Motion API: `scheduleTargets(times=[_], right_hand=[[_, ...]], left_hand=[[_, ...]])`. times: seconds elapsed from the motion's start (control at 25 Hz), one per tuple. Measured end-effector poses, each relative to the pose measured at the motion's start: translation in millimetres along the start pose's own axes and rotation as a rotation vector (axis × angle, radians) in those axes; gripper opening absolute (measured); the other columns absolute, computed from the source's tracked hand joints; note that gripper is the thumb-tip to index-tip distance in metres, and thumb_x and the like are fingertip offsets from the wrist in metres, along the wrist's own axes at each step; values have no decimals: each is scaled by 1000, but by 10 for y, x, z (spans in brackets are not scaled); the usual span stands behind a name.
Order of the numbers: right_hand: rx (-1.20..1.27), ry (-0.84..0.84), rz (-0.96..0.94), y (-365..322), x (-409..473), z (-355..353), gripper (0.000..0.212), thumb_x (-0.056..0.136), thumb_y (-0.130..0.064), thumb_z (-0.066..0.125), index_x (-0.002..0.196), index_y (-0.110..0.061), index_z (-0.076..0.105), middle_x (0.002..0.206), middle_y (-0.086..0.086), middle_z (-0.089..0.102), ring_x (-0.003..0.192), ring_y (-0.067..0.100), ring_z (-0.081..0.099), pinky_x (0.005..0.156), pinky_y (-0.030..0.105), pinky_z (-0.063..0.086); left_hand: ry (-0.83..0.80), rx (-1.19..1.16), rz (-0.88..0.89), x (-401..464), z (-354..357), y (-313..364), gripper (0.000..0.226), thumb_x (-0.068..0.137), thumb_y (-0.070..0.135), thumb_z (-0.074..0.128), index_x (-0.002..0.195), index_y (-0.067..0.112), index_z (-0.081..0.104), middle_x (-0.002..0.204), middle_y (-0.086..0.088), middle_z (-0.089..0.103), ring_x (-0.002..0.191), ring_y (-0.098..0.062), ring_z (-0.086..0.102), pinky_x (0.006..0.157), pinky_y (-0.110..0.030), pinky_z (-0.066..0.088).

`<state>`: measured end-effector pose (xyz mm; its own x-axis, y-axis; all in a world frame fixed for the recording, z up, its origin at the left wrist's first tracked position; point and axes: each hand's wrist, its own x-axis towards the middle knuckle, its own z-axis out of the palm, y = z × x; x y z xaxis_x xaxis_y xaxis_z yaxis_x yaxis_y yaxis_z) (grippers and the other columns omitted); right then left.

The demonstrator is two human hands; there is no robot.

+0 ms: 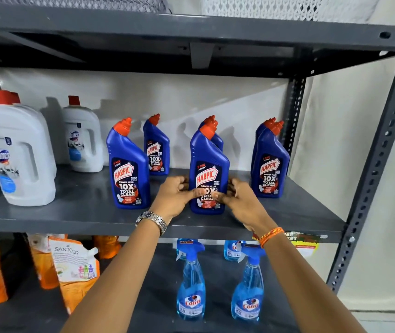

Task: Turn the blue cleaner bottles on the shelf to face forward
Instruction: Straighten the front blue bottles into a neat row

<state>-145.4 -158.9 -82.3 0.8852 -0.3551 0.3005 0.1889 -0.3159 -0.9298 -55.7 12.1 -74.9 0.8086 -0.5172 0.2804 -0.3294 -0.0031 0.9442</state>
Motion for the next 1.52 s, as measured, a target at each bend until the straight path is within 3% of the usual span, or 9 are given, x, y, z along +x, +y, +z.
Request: scheduleTargets(times=[0.44,0.6,0.72,0.8,0.88,0.96,1.04,1.16,1.52], right_hand=[[-22,-12,-17,-36,6,-11,48,87,-11,76,131,-8,58,126,10,72,116,23,69,102,49,56],[-84,-12,-12,-63,-83,-85,50,85,-12,78,130,-8,56,126,8,71,117,20,68,102,44,57],[-105,197,-49,-115,-87,-560,37,87,-3,74,119,-9,55,108,5,66,98,11,64,79,16,57],[-84,417,-26,-144,4,-973,22,90,3,65,104,-10,54,92,9,58,79,9,57,57,9,50],[-141,534,83,-17,167,-1288,38,82,1,74,109,-11,51,99,7,63,83,14,63,67,22,57],[-181,454,137,95,286,-1404,57,76,0,79,122,-11,47,115,6,65,104,24,66,89,44,60],[-184,301,162,258,425,-1462,63,76,1,76,129,-11,46,124,10,66,115,29,66,100,54,55],[-141,165,155,322,525,-1500,62,74,-3,75,130,-13,50,122,12,72,114,28,69,102,53,55],[-189,114,150,207,-69,-1644,48,94,-3,62,136,-18,44,132,10,63,123,27,60,106,53,52]], left_hand=[[49,60,30,-74,28,43,72,61,39,81,123,7,64,118,-11,75,107,-22,73,93,-43,60],[75,92,9,-179,55,104,74,65,36,84,130,10,60,127,-6,70,119,-23,67,99,-44,56],[436,207,312,-445,237,260,54,81,19,79,130,19,56,125,14,64,116,-3,62,101,-25,50],[364,137,474,-586,574,443,40,87,17,72,124,20,59,123,15,66,115,3,62,100,-16,47],[53,68,365,-537,989,582,44,92,21,66,134,20,55,134,15,59,125,3,55,104,-16,40],[-100,93,151,-228,1376,607,50,95,16,57,143,17,44,134,13,48,126,-4,48,102,-23,37],[-76,172,6,186,1632,544,48,92,7,52,138,15,42,130,4,54,121,-17,54,96,-30,43],[-33,278,-83,622,1823,403,40,89,10,56,128,14,45,129,-11,65,112,-30,62,96,-37,50],[-41,288,40,398,1885,294,42,84,25,75,122,12,63,121,-10,73,110,-24,70,100,-46,54]])
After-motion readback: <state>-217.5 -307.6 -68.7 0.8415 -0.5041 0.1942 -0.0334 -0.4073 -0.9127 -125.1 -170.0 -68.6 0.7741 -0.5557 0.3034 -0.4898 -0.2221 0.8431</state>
